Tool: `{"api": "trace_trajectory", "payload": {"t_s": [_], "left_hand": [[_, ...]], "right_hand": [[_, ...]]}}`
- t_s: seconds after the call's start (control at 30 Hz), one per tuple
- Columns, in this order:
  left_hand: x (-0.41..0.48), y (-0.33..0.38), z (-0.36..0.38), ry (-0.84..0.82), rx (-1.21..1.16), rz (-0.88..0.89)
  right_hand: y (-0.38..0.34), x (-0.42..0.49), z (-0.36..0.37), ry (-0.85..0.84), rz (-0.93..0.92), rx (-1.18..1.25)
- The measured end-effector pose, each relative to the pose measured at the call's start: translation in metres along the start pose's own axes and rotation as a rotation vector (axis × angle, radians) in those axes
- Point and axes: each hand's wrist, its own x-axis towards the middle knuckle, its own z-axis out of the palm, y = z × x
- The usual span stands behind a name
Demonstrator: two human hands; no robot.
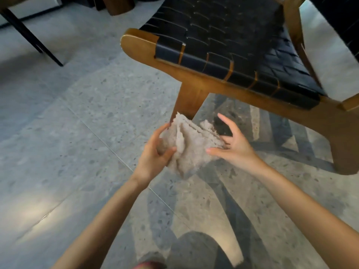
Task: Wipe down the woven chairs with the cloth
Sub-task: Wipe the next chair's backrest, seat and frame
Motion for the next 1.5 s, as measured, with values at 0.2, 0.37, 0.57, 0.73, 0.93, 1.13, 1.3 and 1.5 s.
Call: {"api": "trace_trajectory", "payload": {"t_s": [0.2,0.37,0.57,0.73,0.93,1.13,1.3,1.5], "left_hand": [[0.002,-0.014,-0.017,0.054,-0.222,-0.196],[-0.001,-0.009,-0.025,-0.022,-0.499,-0.341],[-0.002,-0.020,-0.019,-0.159,0.006,-0.242],[0.009,-0.027,-0.023,0.052,-0.060,-0.189],[0.033,-0.025,-0.019,0.230,-0.247,-0.224],[0.068,-0.021,-0.015,0.358,-0.324,-0.235],[0.092,-0.014,-0.005,0.506,-0.076,-0.267],[0.096,0.007,0.013,0.461,-0.367,-0.102]], "right_hand": [[0.010,0.008,0.021,0.073,-0.079,-0.282],[0.016,0.002,0.033,0.090,-0.030,-0.397],[0.019,-0.007,0.033,-0.024,-0.125,-0.503],[0.022,-0.008,0.028,-0.012,-0.133,-0.703],[0.019,-0.002,0.025,-0.185,-0.012,-0.602],[0.011,0.022,0.018,0.375,-0.296,-0.927],[0.000,0.041,0.023,0.617,-0.301,-0.792],[-0.003,0.057,0.050,0.659,-0.177,-0.003]]}}
